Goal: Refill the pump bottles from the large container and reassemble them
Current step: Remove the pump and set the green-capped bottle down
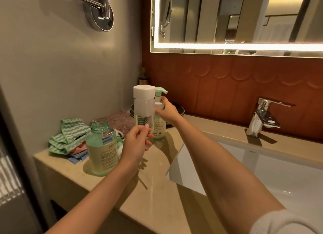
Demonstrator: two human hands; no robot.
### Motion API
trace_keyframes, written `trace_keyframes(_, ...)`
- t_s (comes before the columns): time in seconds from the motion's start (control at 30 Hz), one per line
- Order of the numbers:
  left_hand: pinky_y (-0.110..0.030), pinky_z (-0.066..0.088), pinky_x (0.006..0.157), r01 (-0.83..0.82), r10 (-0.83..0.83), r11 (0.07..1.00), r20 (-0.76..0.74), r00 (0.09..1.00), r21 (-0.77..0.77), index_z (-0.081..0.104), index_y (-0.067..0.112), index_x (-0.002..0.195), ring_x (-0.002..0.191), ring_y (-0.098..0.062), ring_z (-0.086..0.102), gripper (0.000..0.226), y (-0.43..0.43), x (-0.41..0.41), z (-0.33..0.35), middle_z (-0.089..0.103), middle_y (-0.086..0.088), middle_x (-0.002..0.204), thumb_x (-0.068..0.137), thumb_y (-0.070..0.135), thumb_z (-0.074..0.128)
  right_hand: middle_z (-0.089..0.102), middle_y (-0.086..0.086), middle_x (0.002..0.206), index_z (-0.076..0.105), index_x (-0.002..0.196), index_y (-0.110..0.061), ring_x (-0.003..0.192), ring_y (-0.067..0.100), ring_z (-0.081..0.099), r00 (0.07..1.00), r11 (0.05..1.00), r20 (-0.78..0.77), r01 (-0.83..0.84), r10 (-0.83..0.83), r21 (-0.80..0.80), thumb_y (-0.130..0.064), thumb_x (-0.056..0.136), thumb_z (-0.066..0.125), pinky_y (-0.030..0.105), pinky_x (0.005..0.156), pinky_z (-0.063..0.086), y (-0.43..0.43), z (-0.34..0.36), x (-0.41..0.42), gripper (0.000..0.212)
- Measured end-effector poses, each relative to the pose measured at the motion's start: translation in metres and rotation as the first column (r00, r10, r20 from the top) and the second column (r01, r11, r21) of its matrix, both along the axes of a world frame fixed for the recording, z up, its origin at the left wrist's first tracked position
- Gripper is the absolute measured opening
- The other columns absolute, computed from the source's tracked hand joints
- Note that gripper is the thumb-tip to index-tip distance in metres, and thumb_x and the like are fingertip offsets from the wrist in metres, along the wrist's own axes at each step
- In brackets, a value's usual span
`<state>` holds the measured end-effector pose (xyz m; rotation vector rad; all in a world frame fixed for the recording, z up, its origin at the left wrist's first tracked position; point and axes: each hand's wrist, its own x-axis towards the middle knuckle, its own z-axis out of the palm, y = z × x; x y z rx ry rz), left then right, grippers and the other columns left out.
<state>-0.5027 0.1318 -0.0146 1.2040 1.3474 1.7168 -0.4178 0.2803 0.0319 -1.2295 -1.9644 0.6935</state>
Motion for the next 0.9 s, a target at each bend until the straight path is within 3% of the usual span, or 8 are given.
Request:
trace_keyframes(0.13,-0.016,0.042,0.052,0.018,-0.018,1.0,-0.008,1.0,0.009,0.06,0.012,0.09,0.062,-0.008,0.051,0.022,-0.009,-0.002,-0.001,0.06,-0.001,0.078,0.097,0.027,0.045,0.051,0.007,0.133,0.033,0.139,-0.018,0.12,0.027,0.051,0.999,0.999,-0.006,0.035,-0.035,0.009,-0.023,0.088,0.061,0.048,0.099,0.044,-0.01,0.002,0.012,0.058)
trace_keyframes(0.23,-0.02,0.045,0.059,0.045,-0.045,0.999,-0.037,0.998,0.0,0.058,0.017,0.089,0.068,-0.012,0.054,0.014,-0.018,-0.004,0.0,0.061,-0.002,0.083,0.095,0.025,0.048,0.052,0.008,0.131,0.036,0.137,-0.017,0.119,0.026,0.051,0.999,0.999,-0.008,0.046,-0.046,0.016,-0.022,0.088,0.061,0.045,0.097,0.045,-0.024,0.002,0.024,0.055)
trace_keyframes(0.37,-0.025,0.047,0.069,0.048,-0.051,0.999,-0.211,0.976,-0.019,0.058,0.021,0.094,0.085,-0.016,0.06,0.004,-0.029,-0.008,-0.001,0.062,0.0,0.094,0.091,0.024,0.057,0.051,0.006,0.134,0.034,0.139,-0.017,0.122,0.024,0.05,0.998,1.0,-0.051,0.025,-0.024,0.014,-0.023,0.087,0.063,0.043,0.097,0.044,-0.052,0.0,0.034,0.059)
trace_keyframes(0.5,-0.021,0.047,0.073,0.015,-0.021,1.0,-0.341,0.94,-0.02,0.054,0.019,0.106,0.094,-0.012,0.057,0.025,-0.038,-0.015,-0.009,0.06,0.004,0.101,0.084,0.021,0.066,0.05,0.005,0.136,0.034,0.14,-0.017,0.121,0.023,0.051,0.998,0.999,-0.048,-0.037,0.039,0.032,-0.025,0.087,0.064,0.044,0.098,0.046,-0.09,-0.005,0.034,0.062)
trace_keyframes(0.67,-0.026,0.042,0.082,-0.039,0.007,0.998,-0.598,0.801,-0.04,0.043,0.017,0.131,0.103,-0.007,0.049,0.065,-0.051,-0.022,-0.018,0.053,0.006,0.119,0.076,0.031,0.075,0.047,0.002,0.14,0.035,0.14,-0.019,0.121,0.021,0.05,0.991,0.992,-0.049,-0.126,0.127,0.028,-0.026,0.087,0.063,0.038,0.095,0.046,-0.13,-0.007,0.033,0.06)
trace_keyframes(0.83,-0.028,0.04,0.086,-0.03,-0.031,0.995,-0.595,0.803,-0.092,0.036,0.02,0.136,0.116,-0.014,0.048,0.079,-0.057,-0.027,-0.024,0.05,0.002,0.132,0.07,0.031,0.079,0.046,0.001,0.14,0.033,0.141,-0.02,0.108,0.012,0.051,0.983,0.985,-0.068,-0.171,0.171,0.013,-0.026,0.087,0.064,0.028,0.085,0.046,-0.161,-0.007,0.035,0.063)
trace_keyframes(0.9,-0.031,0.042,0.091,-0.009,-0.053,0.994,-0.578,0.814,-0.104,0.035,0.02,0.135,0.119,-0.016,0.048,0.08,-0.058,-0.028,-0.024,0.05,0.001,0.133,0.069,0.028,0.08,0.044,0.001,0.142,0.031,0.143,-0.02,0.112,0.014,0.05,0.985,0.985,-0.042,-0.17,0.17,0.012,-0.027,0.087,0.062,0.028,0.085,0.045,-0.169,-0.007,0.034,0.064)
